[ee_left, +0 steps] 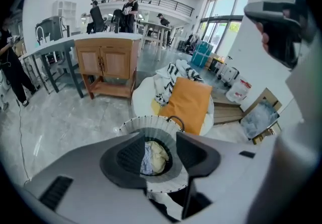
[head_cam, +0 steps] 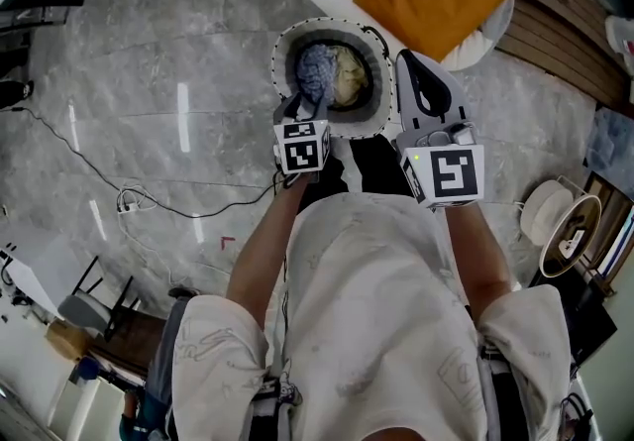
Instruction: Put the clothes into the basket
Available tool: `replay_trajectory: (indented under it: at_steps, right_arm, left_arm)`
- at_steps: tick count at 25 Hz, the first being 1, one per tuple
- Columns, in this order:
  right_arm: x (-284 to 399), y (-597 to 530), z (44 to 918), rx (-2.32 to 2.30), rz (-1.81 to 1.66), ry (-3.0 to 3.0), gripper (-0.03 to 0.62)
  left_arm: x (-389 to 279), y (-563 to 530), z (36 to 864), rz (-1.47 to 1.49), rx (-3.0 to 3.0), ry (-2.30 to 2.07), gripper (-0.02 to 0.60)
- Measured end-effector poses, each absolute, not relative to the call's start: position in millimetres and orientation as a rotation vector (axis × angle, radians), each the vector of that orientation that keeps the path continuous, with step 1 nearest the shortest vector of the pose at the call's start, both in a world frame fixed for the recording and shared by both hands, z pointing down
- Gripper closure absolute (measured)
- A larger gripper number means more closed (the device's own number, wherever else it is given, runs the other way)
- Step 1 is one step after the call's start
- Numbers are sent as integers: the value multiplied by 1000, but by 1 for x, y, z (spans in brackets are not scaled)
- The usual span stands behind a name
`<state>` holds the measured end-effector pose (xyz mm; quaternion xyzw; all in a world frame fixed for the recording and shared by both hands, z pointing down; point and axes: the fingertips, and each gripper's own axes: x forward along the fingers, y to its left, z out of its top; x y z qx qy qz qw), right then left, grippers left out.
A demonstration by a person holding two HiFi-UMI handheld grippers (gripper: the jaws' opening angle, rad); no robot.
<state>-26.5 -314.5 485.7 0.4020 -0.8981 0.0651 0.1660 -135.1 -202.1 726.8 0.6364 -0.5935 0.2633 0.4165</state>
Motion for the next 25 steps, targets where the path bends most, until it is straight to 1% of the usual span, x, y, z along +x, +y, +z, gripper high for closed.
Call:
replay_trajectory:
  at_steps: [10, 19, 25]
  right_arm:
    - [-14, -302, 452, 1216, 158, -2586, 606]
    - [-6, -294, 407, 1240, 121, -2683, 606]
    - [7, -304, 361, 1322, 64, -2752, 606]
  left_arm:
    - [-146, -219, 585, 425, 1827, -1767, 403]
    - [-149, -235, 466, 331, 2027, -2017, 416]
    - [-144, -245, 393, 222, 2125, -2134, 446]
